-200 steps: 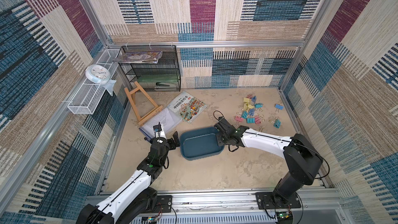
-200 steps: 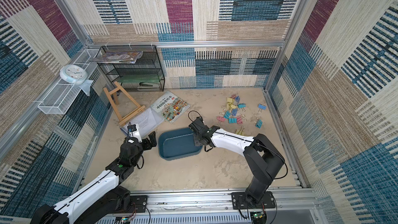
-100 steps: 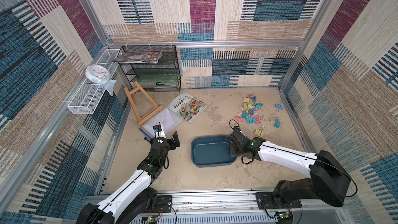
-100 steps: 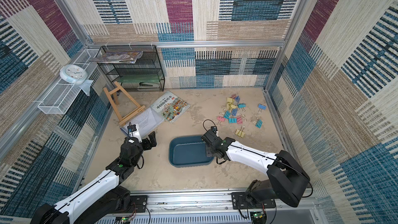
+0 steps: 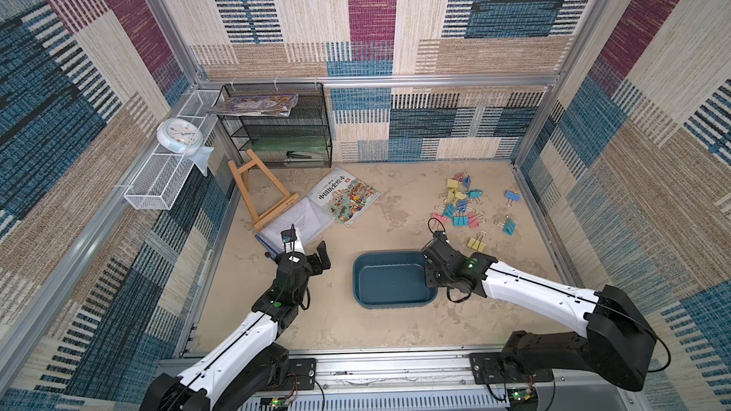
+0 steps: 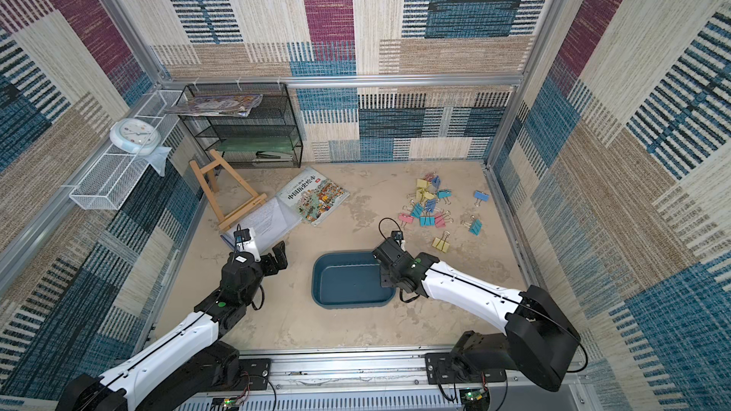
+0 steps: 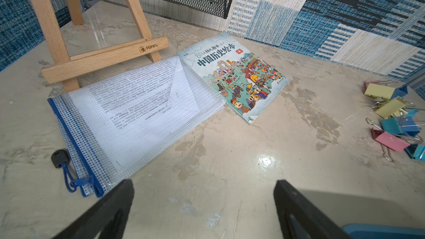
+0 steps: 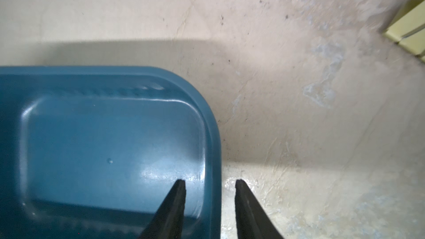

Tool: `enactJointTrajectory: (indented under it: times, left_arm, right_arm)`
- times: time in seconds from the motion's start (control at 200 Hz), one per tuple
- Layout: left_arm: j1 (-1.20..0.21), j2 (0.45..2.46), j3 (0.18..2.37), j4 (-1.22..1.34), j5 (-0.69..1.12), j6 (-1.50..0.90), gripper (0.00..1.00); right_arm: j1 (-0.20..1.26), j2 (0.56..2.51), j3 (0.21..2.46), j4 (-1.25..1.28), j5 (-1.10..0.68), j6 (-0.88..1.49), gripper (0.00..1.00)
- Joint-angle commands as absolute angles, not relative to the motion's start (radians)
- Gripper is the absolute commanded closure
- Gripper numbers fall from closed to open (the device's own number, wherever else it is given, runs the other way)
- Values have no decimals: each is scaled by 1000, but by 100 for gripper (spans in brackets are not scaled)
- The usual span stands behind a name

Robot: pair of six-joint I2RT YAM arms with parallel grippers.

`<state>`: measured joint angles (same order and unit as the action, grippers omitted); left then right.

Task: Put the binder clips in the storage box
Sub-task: Adjust the storage box at the center of the board, then pick up the binder clip at the center of the board.

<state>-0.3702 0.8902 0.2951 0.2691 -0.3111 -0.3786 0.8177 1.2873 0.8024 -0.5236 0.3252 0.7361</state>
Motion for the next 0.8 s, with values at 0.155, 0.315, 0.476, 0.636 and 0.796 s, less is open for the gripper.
enactJointTrajectory:
  times: [0.155, 0.315, 0.476, 0.636, 0.796]
  left_arm:
    - [-370, 899, 297, 301, -318, -374, 1]
    - [-369, 922, 305, 304, -296, -356, 1]
    - [-370, 962, 330, 290, -263, -333, 1]
    - [-370, 983, 344, 284, -218, -318, 1]
    - [-370, 983, 341, 293, -199, -313, 1]
  right_arm:
    - [671, 1164, 911, -437, 449, 492, 43]
    - [336, 1213, 946, -383, 158, 335, 40]
    - [119, 1288, 941, -304, 3, 285, 39]
    - [25, 1394, 937, -266, -25, 268, 37]
    - [-60, 1470, 912, -209, -127, 272, 38]
